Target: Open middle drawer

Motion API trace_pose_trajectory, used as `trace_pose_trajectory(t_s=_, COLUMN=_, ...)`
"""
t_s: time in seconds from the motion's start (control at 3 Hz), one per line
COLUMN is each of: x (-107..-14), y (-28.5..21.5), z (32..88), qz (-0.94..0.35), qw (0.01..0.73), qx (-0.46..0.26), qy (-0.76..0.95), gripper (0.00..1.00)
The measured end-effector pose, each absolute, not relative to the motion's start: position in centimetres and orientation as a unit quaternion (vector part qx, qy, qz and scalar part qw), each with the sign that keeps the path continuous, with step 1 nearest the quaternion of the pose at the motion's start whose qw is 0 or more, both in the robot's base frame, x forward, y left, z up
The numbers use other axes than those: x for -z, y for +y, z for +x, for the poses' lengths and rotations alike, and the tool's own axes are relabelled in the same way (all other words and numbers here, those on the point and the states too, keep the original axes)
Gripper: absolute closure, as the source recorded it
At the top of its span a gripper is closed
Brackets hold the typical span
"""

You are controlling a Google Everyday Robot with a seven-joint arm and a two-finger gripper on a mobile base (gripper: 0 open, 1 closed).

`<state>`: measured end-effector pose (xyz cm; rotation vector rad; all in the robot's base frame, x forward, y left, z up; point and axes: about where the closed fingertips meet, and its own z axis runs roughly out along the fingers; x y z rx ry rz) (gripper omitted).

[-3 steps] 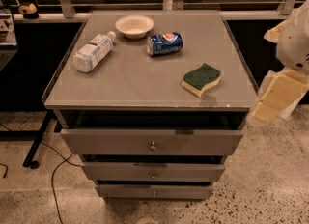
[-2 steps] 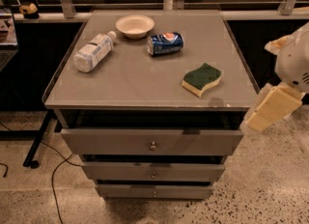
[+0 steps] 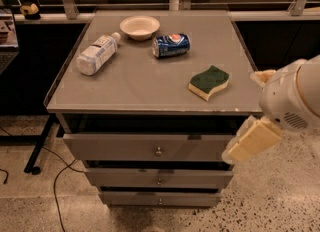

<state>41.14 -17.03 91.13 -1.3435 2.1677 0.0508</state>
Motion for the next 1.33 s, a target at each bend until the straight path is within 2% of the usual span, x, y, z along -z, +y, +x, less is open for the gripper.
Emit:
trace_pose_trajectory(t_s=0.67, x=-91.5, y=-16.5, z=39.9, qz=-0.515, qw=0.293, qx=-0.019, qy=0.805, gripper=0.0)
trace_pose_trajectory(t_s=1.33, x=-86.4, y=-16.8, z=35.7, qz=-0.51, qw=0.299, qx=-0.076, qy=0.803, gripper=0.0)
